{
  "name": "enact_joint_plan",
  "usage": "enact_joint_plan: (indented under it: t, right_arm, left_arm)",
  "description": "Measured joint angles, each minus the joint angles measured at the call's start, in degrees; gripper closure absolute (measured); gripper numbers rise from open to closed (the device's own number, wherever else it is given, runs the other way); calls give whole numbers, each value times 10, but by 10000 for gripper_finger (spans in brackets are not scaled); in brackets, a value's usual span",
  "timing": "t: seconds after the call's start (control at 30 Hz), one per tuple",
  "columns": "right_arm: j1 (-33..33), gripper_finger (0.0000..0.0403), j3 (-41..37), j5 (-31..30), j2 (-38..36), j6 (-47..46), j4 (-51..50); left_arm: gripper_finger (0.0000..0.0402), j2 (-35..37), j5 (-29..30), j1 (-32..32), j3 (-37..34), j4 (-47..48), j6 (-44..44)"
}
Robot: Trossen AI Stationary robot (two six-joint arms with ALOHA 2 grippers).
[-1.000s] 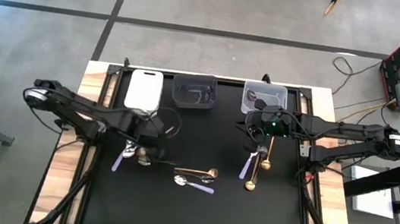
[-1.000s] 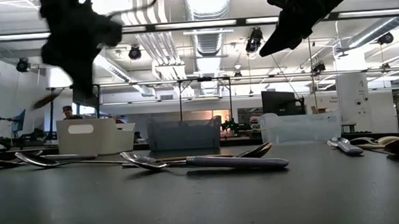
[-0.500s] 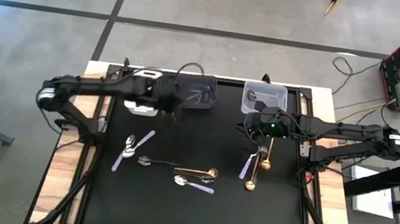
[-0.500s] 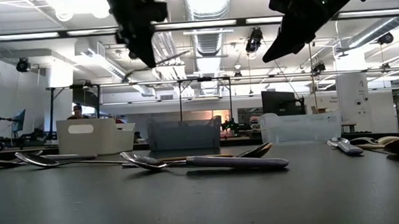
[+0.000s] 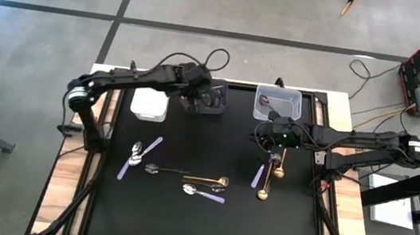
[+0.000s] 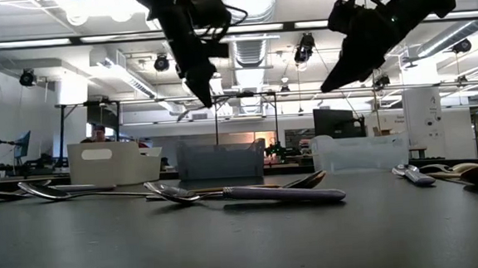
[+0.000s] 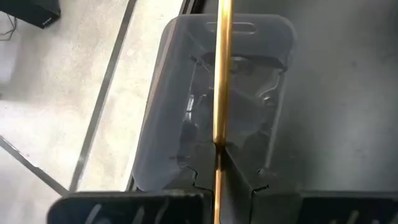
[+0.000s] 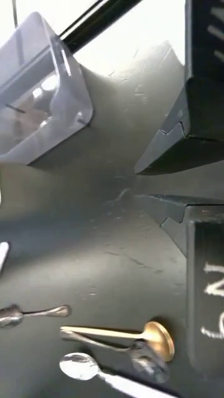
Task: Sort silverware by color (type)
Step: Put the gold spoon into the black bin
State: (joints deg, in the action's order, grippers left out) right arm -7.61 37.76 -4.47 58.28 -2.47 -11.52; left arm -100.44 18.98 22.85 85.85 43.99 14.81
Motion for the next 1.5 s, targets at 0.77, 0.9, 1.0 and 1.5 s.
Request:
enact_joint_plan:
  t: [0.77,0.9,1.0,1.5]
  right_arm:
    - [119,349,-36,-1,0,-30,115]
    - [141,349,-51,-1,0,-30,151]
    - [150,349,-60,-11,0,-30,177]
    - [156,349,-65,-111,0,-67,181]
  left_arm:
    - [401,-38,-106,29,8,-78,68]
    - [401,-38,-107,29,8,-86,68]
    - [401,-38,-126,30,8,-97,70]
    - [401,-38,-282,50,7,-140,122]
